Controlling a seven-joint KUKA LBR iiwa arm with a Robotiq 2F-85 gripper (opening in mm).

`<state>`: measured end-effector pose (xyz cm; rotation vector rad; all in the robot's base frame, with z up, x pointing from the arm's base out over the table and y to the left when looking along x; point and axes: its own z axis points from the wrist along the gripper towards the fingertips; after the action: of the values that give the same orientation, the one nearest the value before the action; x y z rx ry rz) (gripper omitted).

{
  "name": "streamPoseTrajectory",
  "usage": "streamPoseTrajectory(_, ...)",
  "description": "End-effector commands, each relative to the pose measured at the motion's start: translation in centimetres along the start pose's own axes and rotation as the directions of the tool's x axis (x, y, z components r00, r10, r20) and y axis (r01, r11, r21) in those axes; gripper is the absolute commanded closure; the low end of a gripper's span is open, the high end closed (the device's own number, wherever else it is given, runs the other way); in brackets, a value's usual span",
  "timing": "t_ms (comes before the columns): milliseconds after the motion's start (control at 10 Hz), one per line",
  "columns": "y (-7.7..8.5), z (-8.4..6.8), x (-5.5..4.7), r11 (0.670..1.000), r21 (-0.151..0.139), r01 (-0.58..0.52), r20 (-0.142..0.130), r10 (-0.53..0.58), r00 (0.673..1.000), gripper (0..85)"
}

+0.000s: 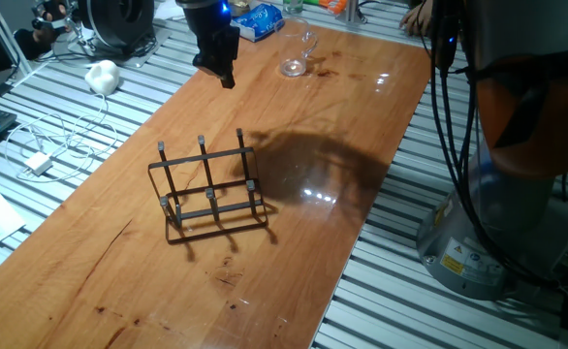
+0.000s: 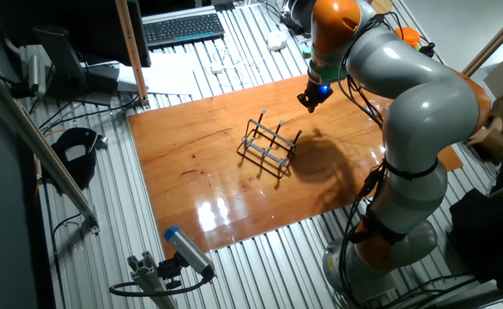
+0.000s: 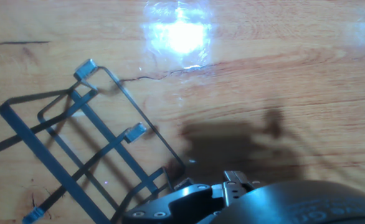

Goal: Put the cup on the cup rack

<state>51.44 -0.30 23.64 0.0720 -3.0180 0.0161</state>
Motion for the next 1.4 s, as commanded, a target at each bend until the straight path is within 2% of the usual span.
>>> streamPoseTrajectory(0, 0.0, 0.0, 0.0, 1.0, 0.004, -0.009, 0.008, 0.008, 1.0, 85.0)
streamPoseTrajectory(100, 0.0, 0.0, 0.0, 0.999, 0.025, -0.02, -0.002, 0.02, 1.0, 85.0)
streamPoseTrajectory(200, 0.0, 0.0, 0.0, 0.999, 0.019, -0.047, -0.029, 0.048, 0.998, 85.0)
streamPoseTrajectory(300, 0.0, 0.0, 0.0, 0.997, 0.04, -0.065, -0.013, 0.066, 0.998, 85.0)
streamPoseTrajectory(400, 0.0, 0.0, 0.0, 0.993, 0.073, -0.091, 0.023, 0.089, 0.996, 85.0)
streamPoseTrajectory(500, 0.0, 0.0, 0.0, 0.989, 0.105, -0.105, 0.041, 0.102, 0.994, 85.0)
streamPoseTrajectory(700, 0.0, 0.0, 0.0, 0.987, 0.116, -0.107, 0.025, 0.104, 0.994, 85.0)
streamPoseTrajectory(800, 0.0, 0.0, 0.0, 0.986, 0.146, -0.079, 0.016, 0.078, 0.997, 85.0)
streamPoseTrajectory(900, 0.0, 0.0, 0.0, 0.986, 0.149, -0.069, 0.037, 0.064, 0.997, 85.0)
streamPoseTrajectory(1000, -1.2, 0.3, -0.1, 0.988, 0.145, -0.055, 0.065, 0.046, 0.997, 85.0)
streamPoseTrajectory(1100, -3.8, 1.0, -0.2, 0.99, 0.138, -0.026, 0.074, 0.016, 0.997, 85.0)
streamPoseTrajectory(1200, -6.6, 1.5, -0.2, 0.993, 0.12, 0.001, 0.085, -0.011, 0.996, 85.0)
streamPoseTrajectory(1300, -9.3, 1.9, -0.2, 0.993, 0.112, 0.022, 0.083, -0.031, 0.996, 85.0)
